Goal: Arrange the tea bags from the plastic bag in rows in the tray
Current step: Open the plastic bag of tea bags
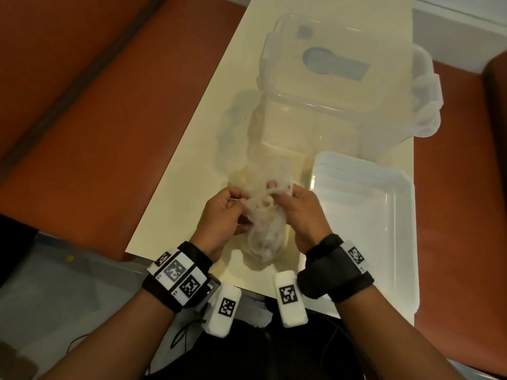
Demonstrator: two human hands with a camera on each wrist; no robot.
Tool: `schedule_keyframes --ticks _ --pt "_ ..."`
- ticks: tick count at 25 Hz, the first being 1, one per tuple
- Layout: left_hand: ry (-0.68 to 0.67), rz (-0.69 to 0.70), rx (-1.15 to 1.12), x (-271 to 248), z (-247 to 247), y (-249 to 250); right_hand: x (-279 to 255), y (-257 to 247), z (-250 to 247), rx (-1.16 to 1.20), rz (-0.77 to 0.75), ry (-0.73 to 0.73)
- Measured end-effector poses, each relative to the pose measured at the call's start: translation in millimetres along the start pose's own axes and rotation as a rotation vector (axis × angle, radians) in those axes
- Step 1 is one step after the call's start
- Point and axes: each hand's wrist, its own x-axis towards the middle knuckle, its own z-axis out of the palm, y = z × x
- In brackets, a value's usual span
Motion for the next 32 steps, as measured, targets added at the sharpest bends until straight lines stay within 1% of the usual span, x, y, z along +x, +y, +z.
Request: schedule_keyframes --ticks 1,3,4,6,8,9,10,12,14,15,16,17,18,19,20,21,23,24,25,26,27,28,29,30,31,32 --pt "0.054 -0.038 -0.038 3 -5 0 -1 -5 -6 0.053 0.017 -0.005" --pt "0.149 -0.109 -0.138 9 -18 2 0 -7 -21 0.086 0.042 -0.023" --pt "0.178 -0.116 -0.164 10 -22 3 -1 -8 -27 0.1 0.035 -0.027" --pt "0.221 -0.041 -0.067 9 -24 7 -5 -8 -30 0.125 0.036 -0.025" --pt "0.207 0.073 0.036 1 -14 19 -7 -6 -30 0.119 0.034 -0.047" --pt "0.15 0.089 0.036 -3 -7 27 -7 -5 -29 0.117 0.019 -0.063" --pt "0.084 0.072 0.045 -5 0 33 -11 -7 -26 0.111 0.002 -0.076" --pt "0.002 0.076 0.181 -5 13 35 -16 -12 -19 0.119 -0.025 -0.086" --pt "0.023 0.138 0.29 -4 21 34 -17 -13 -17 0.183 -0.012 -0.073" --pt "0.042 0.128 0.256 -2 22 34 -16 -12 -18 0.265 0.014 -0.075" --pt "0.063 0.081 0.147 3 20 34 -14 -11 -19 0.337 0.053 -0.079" --pt "0.086 0.001 -0.003 9 17 34 -10 -9 -22 0.342 0.065 -0.067" --pt "0.096 -0.094 -0.167 15 12 36 -9 -8 -25 0.237 0.054 -0.04" --pt "0.093 -0.178 -0.317 20 6 38 -9 -8 -29 0.036 0.013 -0.027" --pt "0.079 -0.244 -0.431 26 0 39 -10 -10 -33 -0.188 -0.032 -0.043" --pt "0.053 -0.285 -0.493 29 -5 40 -11 -11 -37 -0.393 -0.068 -0.062" --pt "0.009 -0.329 -0.513 31 -8 42 -10 -12 -43 -0.758 -0.14 -0.105" --pt "-0.016 -0.34 -0.511 31 -8 42 -8 -14 -46 -0.868 -0.164 -0.102" --pt "-0.056 -0.348 -0.505 30 -8 40 -5 -14 -49 -0.85 -0.167 -0.081" --pt "-0.099 -0.361 -0.488 28 -9 38 -5 -18 -49 -0.649 -0.106 -0.049" --pt "-0.134 -0.367 -0.457 26 -8 35 -3 -20 -47 -0.285 0.017 -0.033" --pt "-0.161 -0.366 -0.435 23 -8 33 -1 -24 -44 0.105 0.179 -0.043" --pt "-0.175 -0.361 -0.427 19 -7 30 0 -26 -41 0.436 0.318 -0.052" --pt "-0.188 -0.353 -0.443 16 -7 28 -1 -28 -39 0.666 0.399 -0.048" --pt "-0.208 -0.335 -0.463 11 -7 27 -2 -29 -35 0.764 0.423 -0.035" --pt "-0.229 -0.309 -0.487 8 -8 26 -2 -28 -32 0.79 0.412 -0.042"
